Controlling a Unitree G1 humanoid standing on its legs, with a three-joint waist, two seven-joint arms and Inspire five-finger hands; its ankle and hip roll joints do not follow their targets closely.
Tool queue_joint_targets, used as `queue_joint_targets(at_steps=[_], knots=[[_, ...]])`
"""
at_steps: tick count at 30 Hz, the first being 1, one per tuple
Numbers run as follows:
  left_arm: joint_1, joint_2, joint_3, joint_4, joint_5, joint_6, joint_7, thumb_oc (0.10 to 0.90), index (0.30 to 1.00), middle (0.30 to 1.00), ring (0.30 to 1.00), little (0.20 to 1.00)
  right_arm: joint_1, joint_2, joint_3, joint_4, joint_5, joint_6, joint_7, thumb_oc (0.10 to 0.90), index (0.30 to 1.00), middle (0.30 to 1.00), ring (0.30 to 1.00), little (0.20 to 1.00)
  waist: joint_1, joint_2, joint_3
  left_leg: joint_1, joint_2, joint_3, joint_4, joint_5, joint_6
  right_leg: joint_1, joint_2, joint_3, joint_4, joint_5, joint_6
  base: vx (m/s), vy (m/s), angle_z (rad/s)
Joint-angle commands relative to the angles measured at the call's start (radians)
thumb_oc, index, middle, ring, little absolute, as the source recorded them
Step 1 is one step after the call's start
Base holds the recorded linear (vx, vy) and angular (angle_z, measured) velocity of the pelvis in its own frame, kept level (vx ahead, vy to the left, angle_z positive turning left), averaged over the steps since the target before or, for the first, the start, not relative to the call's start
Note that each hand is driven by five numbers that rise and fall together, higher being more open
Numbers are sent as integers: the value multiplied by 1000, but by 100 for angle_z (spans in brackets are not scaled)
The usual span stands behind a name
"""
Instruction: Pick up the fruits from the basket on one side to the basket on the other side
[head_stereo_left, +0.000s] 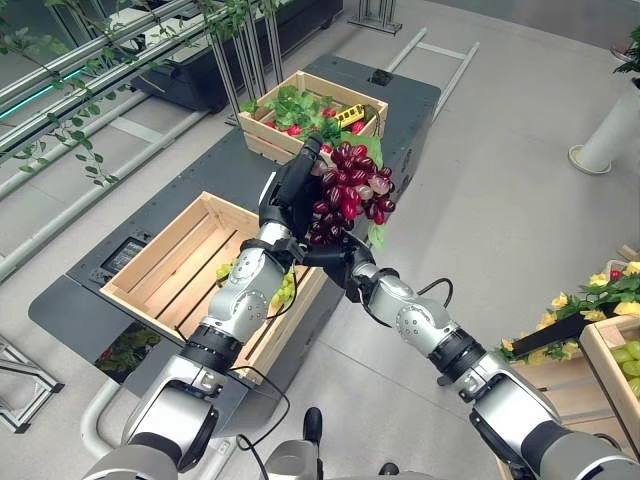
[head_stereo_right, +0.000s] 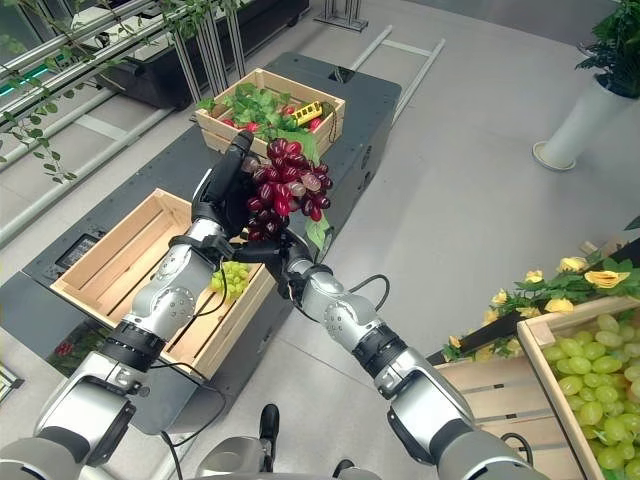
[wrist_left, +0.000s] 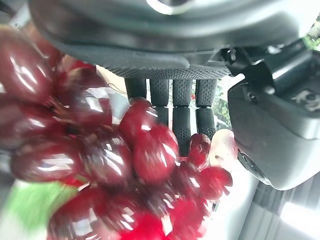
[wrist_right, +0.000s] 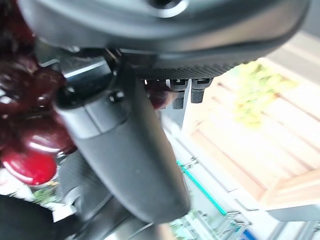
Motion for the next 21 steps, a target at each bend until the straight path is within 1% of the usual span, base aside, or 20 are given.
queue_joint_targets(at_steps=[1,7,9,14,21], knots=[[-89,-84,13,74,40,-93,-36,400,300,300,300,300,-20,61,-87,-103,-25,-216,74,800,900,900,900,900,12,44,-223,76,-9,-52,-8,-172,-45,-81,23,9,0,48,-69,0,0,0],[-74,-84,39,136,60,-118,-30,400,300,300,300,300,-8,44,-108,-144,-40,-238,75,800,900,900,900,900,3,42,-223,83,-6,-42,-8,-174,-43,-79,23,15,0,48,-68,-2,1,-1],[-74,-83,54,173,68,-139,-26,400,300,300,300,300,-1,39,-115,-154,-42,-242,79,800,900,900,900,900,-2,42,-224,84,-5,-35,-8,-175,-44,-78,22,17,0,47,-66,0,0,0],[-79,-65,87,245,61,-176,-28,400,300,300,300,300,25,29,-118,-166,-42,-240,86,800,900,900,900,900,-14,43,-223,90,-2,-22,-8,-176,-45,-77,21,24,0,48,-66,1,3,-2],[-70,-57,108,287,68,-202,-45,400,300,300,300,300,52,20,-132,-174,-39,-243,83,800,900,900,900,900,-27,45,-223,94,-1,-13,-8,-180,-45,-78,21,31,0,48,-64,9,6,-8]])
